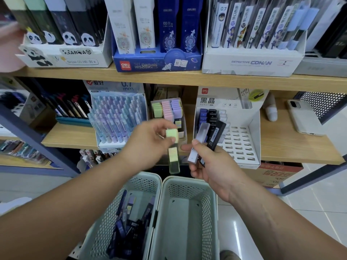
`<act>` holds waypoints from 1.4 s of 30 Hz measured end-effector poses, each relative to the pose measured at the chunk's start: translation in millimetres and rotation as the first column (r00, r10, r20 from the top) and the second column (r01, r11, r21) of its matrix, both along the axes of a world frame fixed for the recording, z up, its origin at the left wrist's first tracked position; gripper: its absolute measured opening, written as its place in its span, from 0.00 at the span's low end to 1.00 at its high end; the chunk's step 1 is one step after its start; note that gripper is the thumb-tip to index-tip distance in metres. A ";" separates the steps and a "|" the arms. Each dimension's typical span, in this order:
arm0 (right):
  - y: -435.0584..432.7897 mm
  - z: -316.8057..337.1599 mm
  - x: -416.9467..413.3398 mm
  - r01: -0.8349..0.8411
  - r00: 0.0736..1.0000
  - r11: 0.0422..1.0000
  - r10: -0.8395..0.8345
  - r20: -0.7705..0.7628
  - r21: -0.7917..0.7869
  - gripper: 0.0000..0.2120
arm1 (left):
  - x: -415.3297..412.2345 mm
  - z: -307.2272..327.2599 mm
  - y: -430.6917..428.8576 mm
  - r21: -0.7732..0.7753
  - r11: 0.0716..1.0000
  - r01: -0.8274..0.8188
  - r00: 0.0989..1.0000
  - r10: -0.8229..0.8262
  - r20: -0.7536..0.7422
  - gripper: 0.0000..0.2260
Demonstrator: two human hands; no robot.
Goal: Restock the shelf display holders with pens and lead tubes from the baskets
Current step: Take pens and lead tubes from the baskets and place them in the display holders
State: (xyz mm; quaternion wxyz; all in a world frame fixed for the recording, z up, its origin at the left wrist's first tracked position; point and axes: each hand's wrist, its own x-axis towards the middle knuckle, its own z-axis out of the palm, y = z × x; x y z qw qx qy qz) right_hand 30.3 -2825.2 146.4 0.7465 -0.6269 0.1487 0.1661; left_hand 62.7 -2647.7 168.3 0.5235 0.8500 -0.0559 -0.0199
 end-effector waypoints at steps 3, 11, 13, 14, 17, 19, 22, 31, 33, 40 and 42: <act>-4.2 0.0 2.4 0.035 0.999 0.999 -0.035 -0.007 0.007 0.16 | 22.2 20.7 23.1 0.183 0.976 -0.116 0.981 0.084 0.175 0.12; -2.8 -1.7 0.2 0.029 1.000 1.000 -0.029 -0.009 -0.007 0.16 | 63.8 44.2 35.6 0.590 0.792 -0.158 0.934 -0.074 0.350 0.07; -3.0 -0.8 0.8 0.038 0.999 0.999 -0.038 -0.001 -0.010 0.16 | 69.0 37.4 31.6 0.628 0.762 -0.157 0.938 -0.084 0.336 0.06; -2.9 -0.3 0.6 0.035 0.999 0.999 -0.035 0.003 -0.009 0.16 | 71.4 34.2 31.1 0.629 0.760 -0.164 0.942 -0.069 0.328 0.05; -2.6 0.6 -0.8 0.019 1.000 1.000 -0.019 0.009 -0.006 0.16 | 80.0 25.9 33.2 0.633 0.750 -0.194 0.946 -0.028 0.323 0.05; -2.4 0.5 -1.5 0.011 1.000 1.000 -0.011 0.009 -0.018 0.16 | 84.6 20.9 33.8 0.662 0.719 -0.212 0.944 -0.025 0.329 0.04; -2.1 -0.3 -1.9 0.001 1.000 0.999 -0.001 0.009 -0.035 0.15 | 88.6 15.0 31.8 0.736 0.626 -0.257 0.931 -0.045 0.363 0.05; -2.1 2.1 -3.6 -0.080 0.997 0.997 0.080 0.011 -0.002 0.14 | 97.9 6.2 20.9 0.850 0.423 -0.314 0.903 -0.143 0.405 0.07; -3.0 3.5 -4.5 -0.102 0.995 0.994 0.102 -0.001 0.047 0.14 | 99.4 5.0 20.5 0.861 0.389 -0.328 0.892 -0.174 0.418 0.08; -9.6 11.4 -3.9 -0.145 0.988 0.981 0.149 -0.025 0.126 0.20 | 71.4 6.4 22.4 0.774 0.537 -0.335 0.805 -0.265 0.532 0.02; -13.3 13.4 -3.6 -0.169 0.984 0.973 0.176 -0.034 0.155 0.20 | 46.8 6.6 15.2 0.541 0.816 -0.206 0.805 -0.173 0.567 0.02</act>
